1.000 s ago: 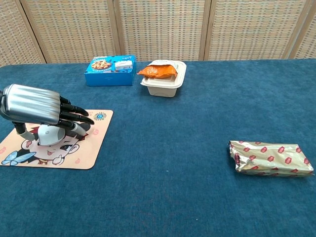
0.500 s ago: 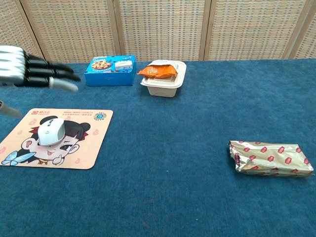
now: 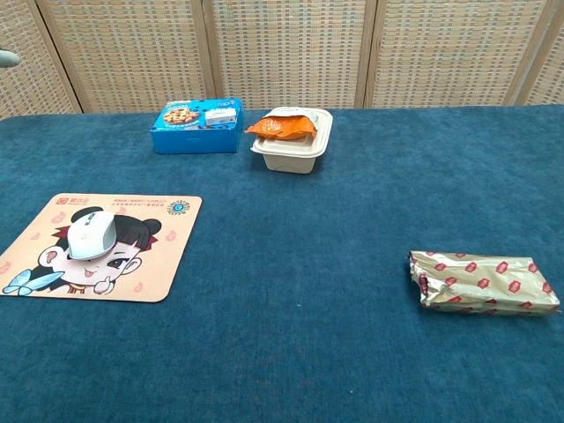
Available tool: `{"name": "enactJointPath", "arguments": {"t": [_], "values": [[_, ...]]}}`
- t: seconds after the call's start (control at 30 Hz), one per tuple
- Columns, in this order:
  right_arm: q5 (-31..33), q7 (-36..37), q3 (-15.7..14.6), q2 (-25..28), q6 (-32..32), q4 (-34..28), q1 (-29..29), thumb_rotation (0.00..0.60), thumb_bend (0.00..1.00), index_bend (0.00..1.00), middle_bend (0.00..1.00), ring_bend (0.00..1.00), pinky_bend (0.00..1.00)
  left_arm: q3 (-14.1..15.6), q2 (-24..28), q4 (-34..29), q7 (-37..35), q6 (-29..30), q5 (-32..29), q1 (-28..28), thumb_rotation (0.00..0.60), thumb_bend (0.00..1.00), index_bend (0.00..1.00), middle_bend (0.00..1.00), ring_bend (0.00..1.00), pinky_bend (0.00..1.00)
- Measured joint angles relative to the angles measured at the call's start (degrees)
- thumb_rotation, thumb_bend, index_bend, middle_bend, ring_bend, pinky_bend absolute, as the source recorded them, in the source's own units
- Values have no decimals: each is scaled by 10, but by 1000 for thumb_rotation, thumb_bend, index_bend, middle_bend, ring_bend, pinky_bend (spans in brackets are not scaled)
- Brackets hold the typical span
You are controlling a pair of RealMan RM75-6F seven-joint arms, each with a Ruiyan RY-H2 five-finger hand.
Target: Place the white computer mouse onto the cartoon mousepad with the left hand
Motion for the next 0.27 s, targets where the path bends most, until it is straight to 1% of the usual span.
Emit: {"name": "enactJointPath", "arguments": {"t": [0.03,0.1,0.13,0.23,0.27], "values": [[-5,1,-2,1,3,-1,-1,600,0,0,0,0,0,-3,18,-67,30,-6,-20,11,600,0,0,0,0,0],[-11,2,-6,2,6,-2,-3,600,0,0,0,0,0,-8,44,-167,74,-13,-49,29,600,0,0,0,0,0],[-14,3,-8,3,8,-3,-4,600,0,0,0,0,0,-12,61,-230,105,-16,-68,42,600,0,0,0,0,0],[-20,8,-10,7,12,-7,-6,600,0,0,0,0,0,-20,98,-360,187,-12,-105,83,600,0,0,0,0,0],[-21,10,-10,9,14,-8,-7,600,0,0,0,0,0,-23,108,-390,212,-9,-114,97,600,0,0,0,0,0]]}}
